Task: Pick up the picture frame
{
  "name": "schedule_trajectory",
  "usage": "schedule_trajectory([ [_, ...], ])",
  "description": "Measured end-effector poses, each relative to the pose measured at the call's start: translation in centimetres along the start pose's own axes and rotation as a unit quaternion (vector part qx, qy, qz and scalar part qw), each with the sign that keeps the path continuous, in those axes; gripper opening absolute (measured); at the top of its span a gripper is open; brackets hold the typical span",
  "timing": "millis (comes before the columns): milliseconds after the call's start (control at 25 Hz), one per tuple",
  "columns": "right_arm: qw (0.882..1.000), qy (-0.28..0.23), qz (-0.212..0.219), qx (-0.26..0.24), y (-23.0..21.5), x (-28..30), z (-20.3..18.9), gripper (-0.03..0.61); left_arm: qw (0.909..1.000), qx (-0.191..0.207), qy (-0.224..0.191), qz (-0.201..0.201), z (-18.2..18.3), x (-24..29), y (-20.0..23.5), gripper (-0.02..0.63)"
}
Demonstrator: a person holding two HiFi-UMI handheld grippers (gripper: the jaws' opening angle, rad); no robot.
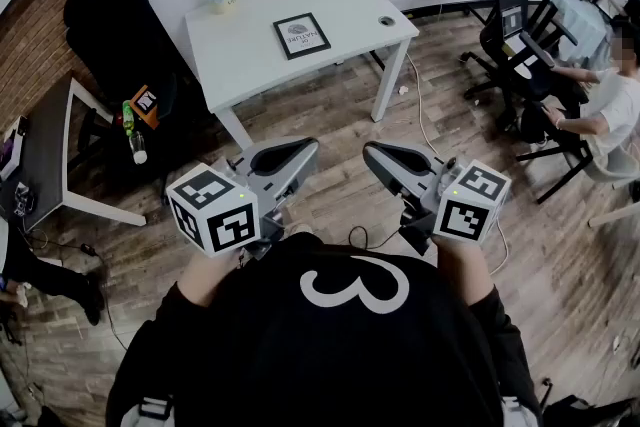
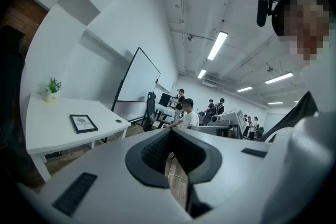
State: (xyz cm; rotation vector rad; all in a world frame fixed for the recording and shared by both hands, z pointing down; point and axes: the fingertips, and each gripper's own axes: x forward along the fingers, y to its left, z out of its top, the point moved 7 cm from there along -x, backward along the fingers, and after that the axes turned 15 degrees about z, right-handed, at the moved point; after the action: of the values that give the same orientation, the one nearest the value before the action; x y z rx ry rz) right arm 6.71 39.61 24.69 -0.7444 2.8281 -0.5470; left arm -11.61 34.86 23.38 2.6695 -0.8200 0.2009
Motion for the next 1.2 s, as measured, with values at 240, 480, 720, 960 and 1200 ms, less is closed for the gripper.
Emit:
schedule_trajectory([
  [240, 1.000, -0.005, -0.003, -0.005, 0.6, -0.4, 0.2, 0.023, 1.0000, 0.008, 0.002, -0.002, 0.0, -0.5, -0.8, 0.018],
  [480, 1.000, -0.001, -0.004, 0.007, -0.3, 0.3, 0.0, 0.023, 0.9999, 0.011, 0.002, 0.007, 0.0, -0.3, -0.3, 0.018],
  [720, 0.999, 0.011, 0.006, 0.034, -2.3, 1.6, -0.6, 0.025, 0.9998, -0.007, 0.013, 0.016, -0.5, 0.9, 1.8, 0.018],
  [960, 0.999, 0.015, 0.004, 0.040, -5.4, 2.6, 1.0, 0.025, 0.9998, -0.009, 0.016, 0.007, 1.2, 3.7, 3.8, 0.018],
  [1200, 0.998, 0.011, 0.010, 0.067, -10.2, 4.7, 2.2, 0.025, 0.9993, -0.017, 0.032, 0.009, 2.5, 7.4, 7.8, 0.018],
])
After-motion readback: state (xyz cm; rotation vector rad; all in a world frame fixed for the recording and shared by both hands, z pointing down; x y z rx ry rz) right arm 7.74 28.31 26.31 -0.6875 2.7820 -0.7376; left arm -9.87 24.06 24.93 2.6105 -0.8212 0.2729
